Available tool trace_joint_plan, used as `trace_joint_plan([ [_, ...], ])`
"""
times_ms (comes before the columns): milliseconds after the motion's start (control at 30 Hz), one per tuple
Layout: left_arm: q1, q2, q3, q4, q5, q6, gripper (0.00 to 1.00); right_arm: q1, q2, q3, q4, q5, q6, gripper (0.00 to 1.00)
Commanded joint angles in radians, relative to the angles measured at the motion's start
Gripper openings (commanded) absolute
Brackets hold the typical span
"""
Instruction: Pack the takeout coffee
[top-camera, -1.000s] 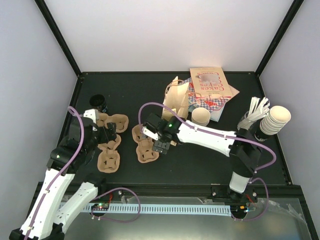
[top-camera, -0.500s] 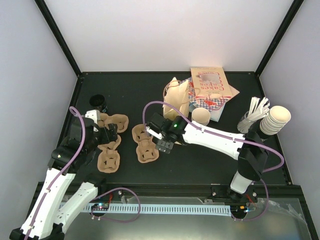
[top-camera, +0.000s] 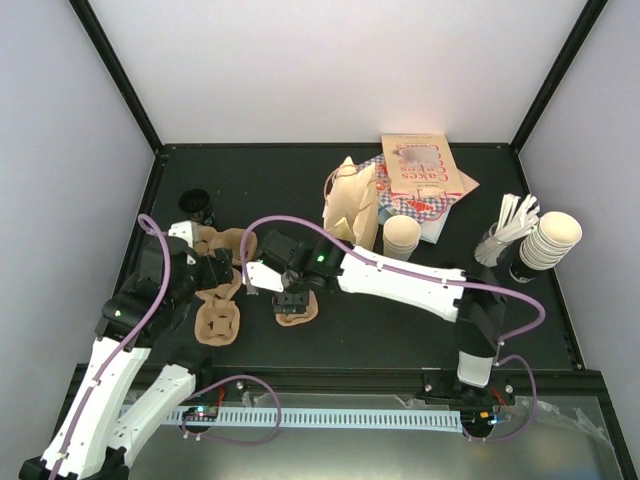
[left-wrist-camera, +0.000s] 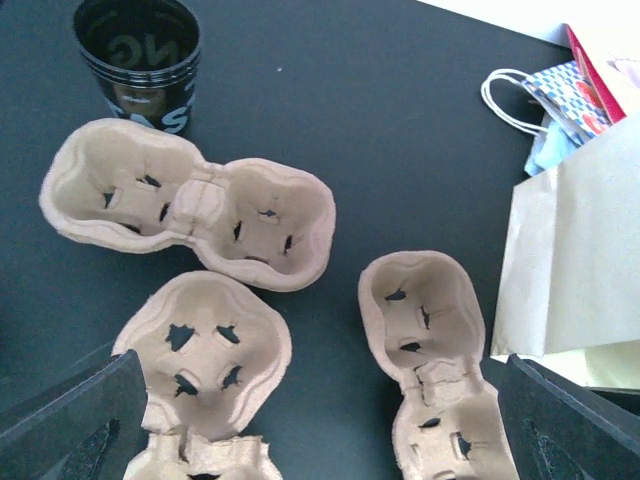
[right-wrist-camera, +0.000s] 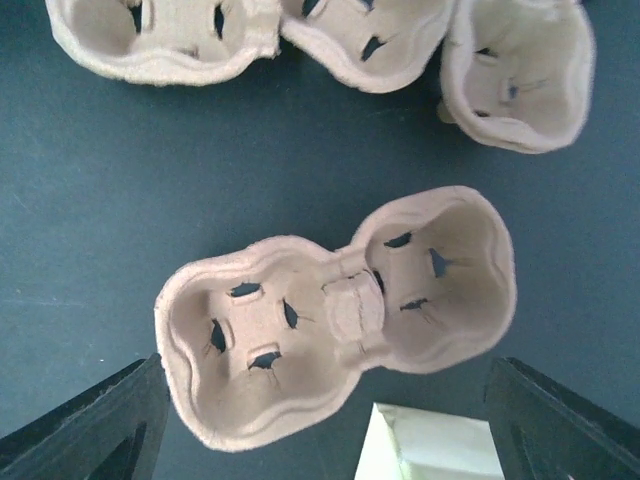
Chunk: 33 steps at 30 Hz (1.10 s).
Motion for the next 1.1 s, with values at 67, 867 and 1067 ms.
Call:
trace_joint_plan([
  [67,0.020,-0.030,0.026,-0.062,-0.122,-0.030,0.99,-0.002,0.108,0.019,0.030,-0.031,-0.147,0.86],
  [867,0.087,-0.059,-0.012,-0.068,-0.194,-0.156,0.99,-0.109,0.270,0.029,0.066,-0.109,-0.248,0.86],
  [1067,0.087,-0.065,-0.001,-0.055,-0.164,-0.144,0.99,-0.124,0.308,0.022,0.093,-0.085,-0.244,0.86],
])
